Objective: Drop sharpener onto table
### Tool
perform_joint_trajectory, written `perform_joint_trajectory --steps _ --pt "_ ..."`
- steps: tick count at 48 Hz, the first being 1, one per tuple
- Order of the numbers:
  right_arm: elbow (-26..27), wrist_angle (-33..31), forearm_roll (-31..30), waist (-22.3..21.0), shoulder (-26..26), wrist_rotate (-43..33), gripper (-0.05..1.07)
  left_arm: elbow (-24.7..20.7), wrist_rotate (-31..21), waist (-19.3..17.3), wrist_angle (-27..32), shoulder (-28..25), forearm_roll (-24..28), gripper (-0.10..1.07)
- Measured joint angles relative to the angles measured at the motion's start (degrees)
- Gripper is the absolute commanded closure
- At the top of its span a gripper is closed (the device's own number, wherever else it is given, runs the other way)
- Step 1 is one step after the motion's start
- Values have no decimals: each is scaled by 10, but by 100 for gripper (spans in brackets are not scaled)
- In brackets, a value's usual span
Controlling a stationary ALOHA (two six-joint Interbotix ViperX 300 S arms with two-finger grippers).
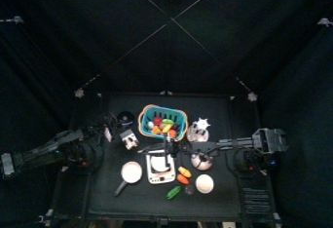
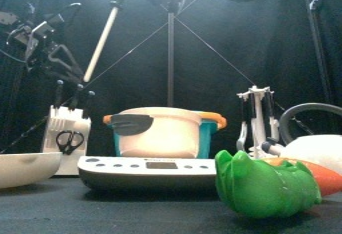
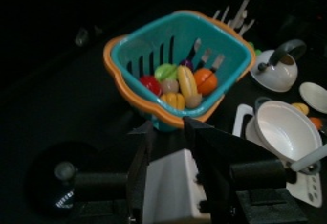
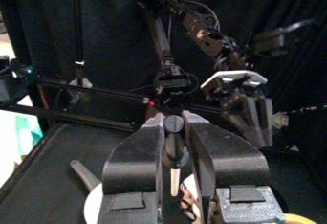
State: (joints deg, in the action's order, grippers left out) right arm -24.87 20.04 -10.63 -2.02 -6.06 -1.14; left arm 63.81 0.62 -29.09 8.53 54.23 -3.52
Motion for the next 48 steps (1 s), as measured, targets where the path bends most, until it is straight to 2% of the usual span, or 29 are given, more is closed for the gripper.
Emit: perform_joint_trajectory --steps 10,18,23,30,39,48 --pt "-64 4 63 -33 -57 0 87 16 2 38 -31 0 4 24" --pt "-120 4 76 -39 -113 1 87 18 2 54 -43 1 12 24" --pt "-158 4 89 -39 -175 -2 87 18 2 62 -44 1 15 24" --pt "-213 4 137 -39 -251 -3 87 21 1 75 -46 1 15 24" --pt "-283 1 179 -38 -305 -4 87 30 1 90 -55 2 15 24" --pt "-305 -40 205 -37 -345 -4 86 31 -1 99 -58 2 11 24"
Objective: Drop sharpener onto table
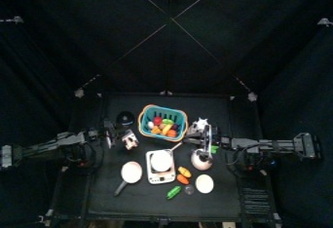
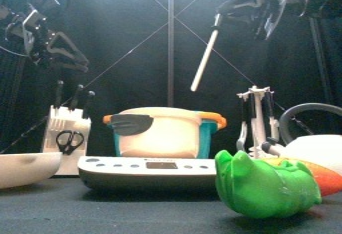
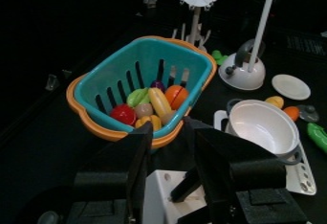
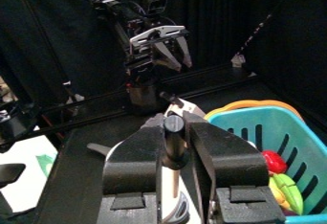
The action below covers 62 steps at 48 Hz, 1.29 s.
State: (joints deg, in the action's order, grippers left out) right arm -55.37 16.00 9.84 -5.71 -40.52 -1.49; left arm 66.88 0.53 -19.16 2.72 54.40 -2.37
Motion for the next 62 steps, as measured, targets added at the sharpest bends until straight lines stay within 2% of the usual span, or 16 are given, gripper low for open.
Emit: perform_joint_trajectory --steps 8,15,33,51,55,62 --pt "-6 -85 33 1 15 0 86 4 0 4 0 0 -4 24" --pt "-6 -114 60 2 38 0 86 6 0 4 0 0 -4 24" --pt "-4 -112 77 7 93 -1 85 10 0 4 0 0 -4 24" --pt "2 -101 77 6 96 0 84 13 0 3 0 0 -4 24" --pt "2 -100 77 4 105 0 81 13 0 3 0 0 -4 24" --pt "2 -100 78 -2 113 0 68 14 0 3 0 0 -4 24"
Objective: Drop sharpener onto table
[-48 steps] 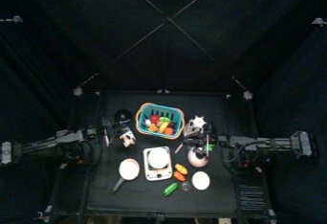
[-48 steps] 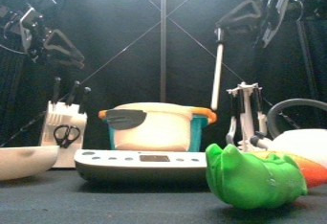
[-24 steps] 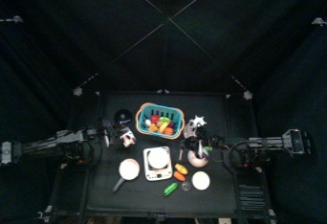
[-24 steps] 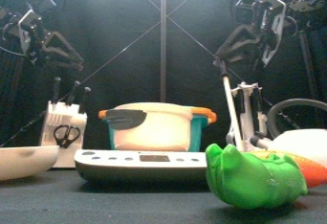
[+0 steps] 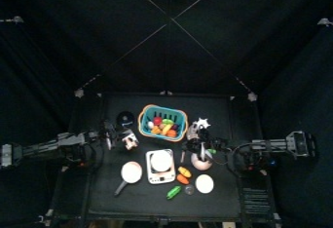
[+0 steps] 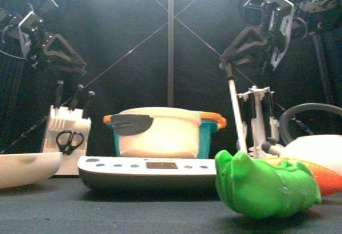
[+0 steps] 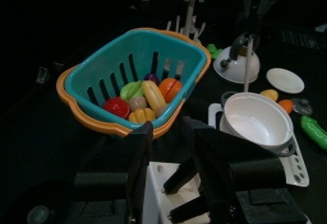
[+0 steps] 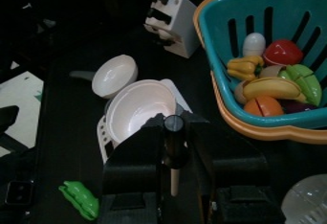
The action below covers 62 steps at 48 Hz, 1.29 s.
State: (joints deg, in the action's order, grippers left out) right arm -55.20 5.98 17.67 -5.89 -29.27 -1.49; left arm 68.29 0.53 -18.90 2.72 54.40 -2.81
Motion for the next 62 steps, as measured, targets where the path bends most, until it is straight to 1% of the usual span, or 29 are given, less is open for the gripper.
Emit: perform_joint_trajectory --steps 17,22,27,31,48,62 --pt "0 0 1 -9 0 -1 37 0 0 0 1 1 0 24" --pt "0 0 0 -9 0 0 29 0 0 0 1 0 0 24" --pt "0 0 0 -10 0 0 23 0 0 0 1 0 0 24" --pt "0 0 1 -9 0 0 21 0 0 0 1 0 0 24" --pt "0 0 -2 -10 0 0 21 2 0 0 3 1 0 24" --pt "0 0 -18 -6 7 1 21 2 0 0 3 0 0 24"
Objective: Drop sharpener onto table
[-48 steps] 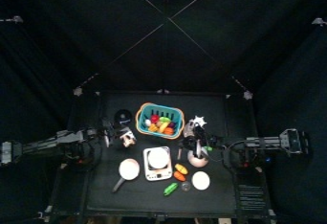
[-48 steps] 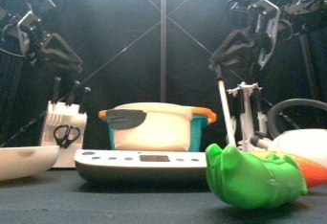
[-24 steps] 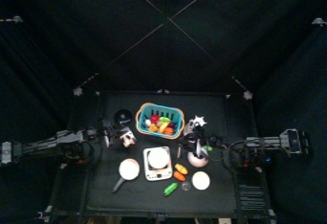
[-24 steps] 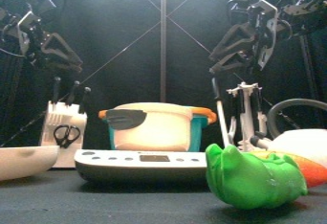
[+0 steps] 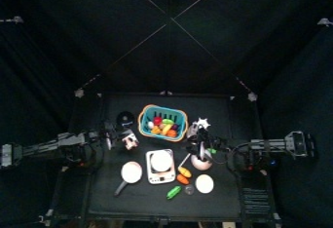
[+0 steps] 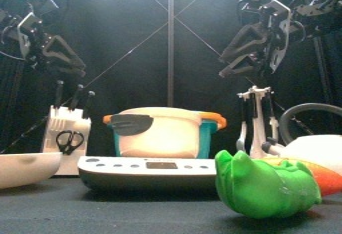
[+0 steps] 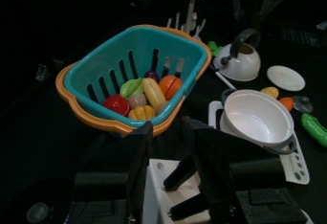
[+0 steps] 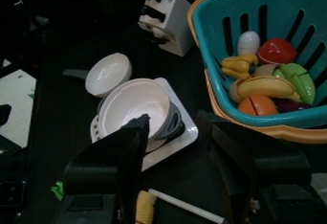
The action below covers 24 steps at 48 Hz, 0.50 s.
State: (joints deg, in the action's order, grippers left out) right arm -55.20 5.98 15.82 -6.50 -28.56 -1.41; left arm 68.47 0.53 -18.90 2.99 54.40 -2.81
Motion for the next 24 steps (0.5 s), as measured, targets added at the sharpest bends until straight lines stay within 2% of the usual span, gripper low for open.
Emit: perform_joint_trajectory --steps 24 --pt "3 0 -5 19 16 0 21 3 0 0 -1 0 -8 24"
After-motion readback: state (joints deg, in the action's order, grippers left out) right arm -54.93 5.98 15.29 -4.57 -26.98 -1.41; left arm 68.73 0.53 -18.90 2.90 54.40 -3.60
